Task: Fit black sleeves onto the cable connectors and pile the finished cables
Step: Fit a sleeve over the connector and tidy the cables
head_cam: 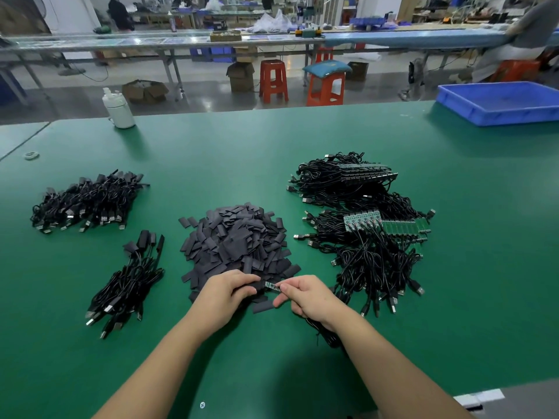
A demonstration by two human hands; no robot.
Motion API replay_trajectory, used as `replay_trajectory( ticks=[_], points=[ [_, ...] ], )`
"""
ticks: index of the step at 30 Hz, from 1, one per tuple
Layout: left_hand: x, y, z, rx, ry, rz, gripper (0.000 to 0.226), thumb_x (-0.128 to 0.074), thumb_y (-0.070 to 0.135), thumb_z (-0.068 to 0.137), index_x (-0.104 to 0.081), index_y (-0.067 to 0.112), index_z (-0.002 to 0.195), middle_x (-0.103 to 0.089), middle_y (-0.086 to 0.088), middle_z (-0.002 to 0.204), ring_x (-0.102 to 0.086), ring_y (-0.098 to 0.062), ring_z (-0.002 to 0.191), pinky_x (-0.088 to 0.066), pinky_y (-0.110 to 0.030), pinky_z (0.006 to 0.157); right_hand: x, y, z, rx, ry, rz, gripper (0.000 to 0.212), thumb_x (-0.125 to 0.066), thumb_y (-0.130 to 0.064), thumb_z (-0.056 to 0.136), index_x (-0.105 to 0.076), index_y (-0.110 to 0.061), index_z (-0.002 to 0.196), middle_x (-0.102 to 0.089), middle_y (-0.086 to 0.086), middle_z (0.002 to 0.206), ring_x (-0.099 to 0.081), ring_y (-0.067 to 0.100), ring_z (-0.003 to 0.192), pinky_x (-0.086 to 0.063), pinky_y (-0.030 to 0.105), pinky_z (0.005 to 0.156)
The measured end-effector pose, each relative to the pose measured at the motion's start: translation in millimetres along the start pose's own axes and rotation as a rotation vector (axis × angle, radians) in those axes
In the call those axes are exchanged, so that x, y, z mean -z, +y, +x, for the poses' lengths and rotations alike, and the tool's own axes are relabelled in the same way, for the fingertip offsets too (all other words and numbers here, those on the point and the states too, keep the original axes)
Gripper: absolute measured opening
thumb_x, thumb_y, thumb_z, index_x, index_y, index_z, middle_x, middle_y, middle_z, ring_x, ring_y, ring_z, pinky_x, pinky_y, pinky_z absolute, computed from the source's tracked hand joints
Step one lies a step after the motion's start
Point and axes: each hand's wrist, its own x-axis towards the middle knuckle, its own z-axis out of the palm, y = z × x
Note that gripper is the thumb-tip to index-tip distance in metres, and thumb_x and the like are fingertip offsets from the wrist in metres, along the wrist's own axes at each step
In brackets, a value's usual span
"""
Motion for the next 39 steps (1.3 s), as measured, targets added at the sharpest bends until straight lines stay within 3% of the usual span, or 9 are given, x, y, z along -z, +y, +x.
replay_trajectory(
  ticks=[12,18,22,29,39],
  points=[
    [-10,-2,0,0.028,0.022,-0.055,0.024,-0.068,0.027,0.091,-0.073,0.026,0.114,-0.066,0.021,0.092,-0.057,0.012,0.089,-0.037,-0.002,0.078,1,5,0,0.028,-0.015,0.001,0.017,-0.053,-0.021,0.103,-0.069,-0.02,0.107,-0.078,0.0,0.093,-0.042,0.006,0.043,-0.038,0.017,0.044],
    [-11,-3,-1,0.027,0.014,-0.011,0.028,-0.068,0.026,0.092,-0.071,0.023,0.119,-0.067,0.012,0.097,-0.06,-0.003,0.092,-0.038,-0.005,0.081,0,5,1,0.014,-0.013,-0.014,0.02,-0.054,-0.018,0.103,-0.07,-0.011,0.112,-0.077,0.002,0.088,-0.04,0.005,0.042,-0.036,0.016,0.043],
    [-11,-3,2,0.019,-0.02,0.05,0.031,-0.066,0.027,0.093,-0.069,0.022,0.123,-0.067,0.008,0.102,-0.061,-0.008,0.097,-0.042,-0.017,0.087,1,7,1,0.015,-0.019,-0.03,0.019,-0.054,-0.018,0.102,-0.072,-0.011,0.104,-0.075,0.002,0.083,-0.04,0.006,0.044,-0.035,0.017,0.044],
    [-11,-3,2,0.041,-0.011,0.088,0.032,-0.066,0.033,0.092,-0.068,0.025,0.124,-0.07,0.006,0.112,-0.062,-0.01,0.104,-0.044,-0.022,0.09,3,6,1,0.002,-0.04,-0.036,0.018,-0.055,-0.019,0.101,-0.072,-0.013,0.103,-0.073,-0.001,0.079,-0.041,0.006,0.044,-0.036,0.016,0.043],
    [-4,-3,1,-0.089,-0.091,0.127,0.027,-0.066,0.031,0.092,-0.071,0.024,0.119,-0.071,0.007,0.109,-0.065,-0.011,0.099,-0.048,-0.026,0.09,2,0,-1,-0.027,-0.068,-0.044,0.017,-0.054,-0.019,0.102,-0.07,-0.013,0.1,-0.071,-0.003,0.075,-0.039,0.006,0.044,-0.033,0.017,0.043]
  ],
)
